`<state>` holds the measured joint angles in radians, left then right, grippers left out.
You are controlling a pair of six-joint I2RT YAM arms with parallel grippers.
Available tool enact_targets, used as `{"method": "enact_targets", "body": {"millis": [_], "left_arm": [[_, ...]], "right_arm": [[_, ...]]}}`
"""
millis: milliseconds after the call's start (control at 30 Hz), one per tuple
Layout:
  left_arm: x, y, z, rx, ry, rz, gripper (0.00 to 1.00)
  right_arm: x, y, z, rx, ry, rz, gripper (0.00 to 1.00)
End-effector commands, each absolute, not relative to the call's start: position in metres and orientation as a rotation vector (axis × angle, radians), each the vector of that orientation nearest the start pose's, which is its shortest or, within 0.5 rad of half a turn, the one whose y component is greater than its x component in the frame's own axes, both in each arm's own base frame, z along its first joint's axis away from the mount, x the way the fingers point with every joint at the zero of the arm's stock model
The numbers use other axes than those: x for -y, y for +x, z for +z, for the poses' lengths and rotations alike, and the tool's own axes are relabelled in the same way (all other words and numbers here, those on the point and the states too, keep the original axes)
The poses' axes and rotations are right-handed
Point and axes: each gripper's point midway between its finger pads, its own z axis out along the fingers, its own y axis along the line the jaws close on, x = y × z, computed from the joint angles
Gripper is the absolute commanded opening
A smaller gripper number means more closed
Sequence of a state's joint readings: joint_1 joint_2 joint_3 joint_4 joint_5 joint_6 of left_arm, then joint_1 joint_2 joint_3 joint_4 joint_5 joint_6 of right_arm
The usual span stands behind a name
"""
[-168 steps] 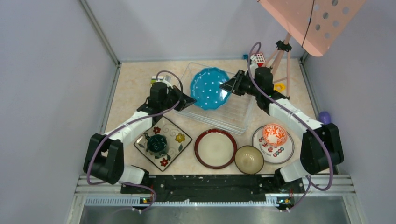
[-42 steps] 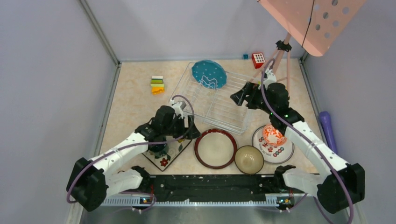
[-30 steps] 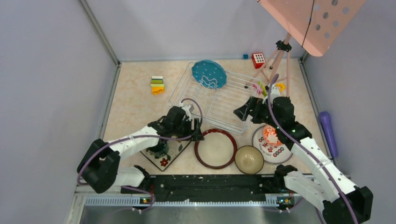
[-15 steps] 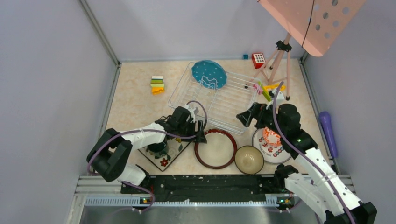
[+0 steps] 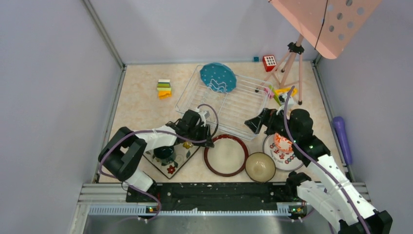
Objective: Load the mixed dishes into the dish rack
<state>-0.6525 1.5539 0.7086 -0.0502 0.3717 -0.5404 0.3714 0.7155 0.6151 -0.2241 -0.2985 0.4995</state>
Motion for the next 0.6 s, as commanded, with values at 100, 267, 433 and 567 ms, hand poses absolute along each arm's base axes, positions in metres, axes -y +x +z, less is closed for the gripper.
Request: {"method": "enact_targets", "body": {"millis": [100,267,433,567], "left_arm": [[0.265,0.215,0.026,-2.680,0.301,-0.899,0.00],[0.255,0.218,0.034,-2.671,0.370,-0.814,0.00],[0.249,0.221,0.054,-2.633,0.369,-0.771,0.00],[0.244,0.220,0.078,-2.577,0.343,-0.775,0.00]], "right_arm": [[-0.174,0.236,0.220,-1.947,-0.117,0.895,0.97],[-0.176,0.235,0.212,-1.974,-0.136,0.899,0.97],[-0.186,0.233,0.199,-2.018,-0.193,0.948,0.96],[-0.196,0.229,0.190,-2.097,-0.231,1.001,0.96]]}}
